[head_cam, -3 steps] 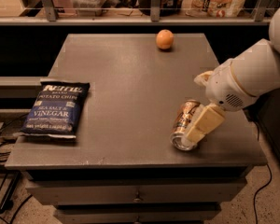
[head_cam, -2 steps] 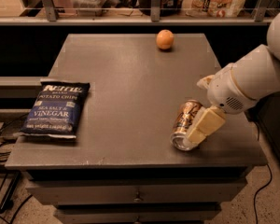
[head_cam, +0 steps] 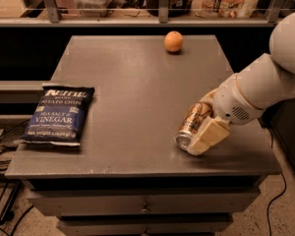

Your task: Move orange can near blue chip bag

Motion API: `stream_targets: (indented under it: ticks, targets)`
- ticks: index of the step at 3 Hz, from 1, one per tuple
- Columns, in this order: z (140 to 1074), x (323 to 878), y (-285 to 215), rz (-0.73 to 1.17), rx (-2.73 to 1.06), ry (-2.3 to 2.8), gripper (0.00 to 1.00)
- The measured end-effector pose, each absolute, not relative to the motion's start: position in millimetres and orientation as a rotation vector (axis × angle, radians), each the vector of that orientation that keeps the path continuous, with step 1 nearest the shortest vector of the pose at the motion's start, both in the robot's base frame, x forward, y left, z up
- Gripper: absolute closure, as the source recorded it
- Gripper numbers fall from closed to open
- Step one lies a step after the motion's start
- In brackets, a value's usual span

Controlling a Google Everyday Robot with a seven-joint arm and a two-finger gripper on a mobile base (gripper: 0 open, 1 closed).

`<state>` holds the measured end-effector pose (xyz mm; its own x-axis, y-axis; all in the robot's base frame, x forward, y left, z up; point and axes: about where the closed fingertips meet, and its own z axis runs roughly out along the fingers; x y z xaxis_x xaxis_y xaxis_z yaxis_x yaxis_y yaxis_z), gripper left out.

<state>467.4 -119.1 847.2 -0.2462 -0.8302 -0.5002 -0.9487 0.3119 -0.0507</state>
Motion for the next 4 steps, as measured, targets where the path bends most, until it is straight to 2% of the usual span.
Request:
stream_targets:
  ticks: [2, 3, 4]
  targets:
    - [884.1, 476.1, -115.1, 0.269, -1.585, 2.123, 0.72]
    - [936.1, 490.5, -113.8, 0.191, -1.594, 2.022, 0.95]
    - [951.5, 495.0, -112.8, 0.173, -1.585, 1.994, 1.00]
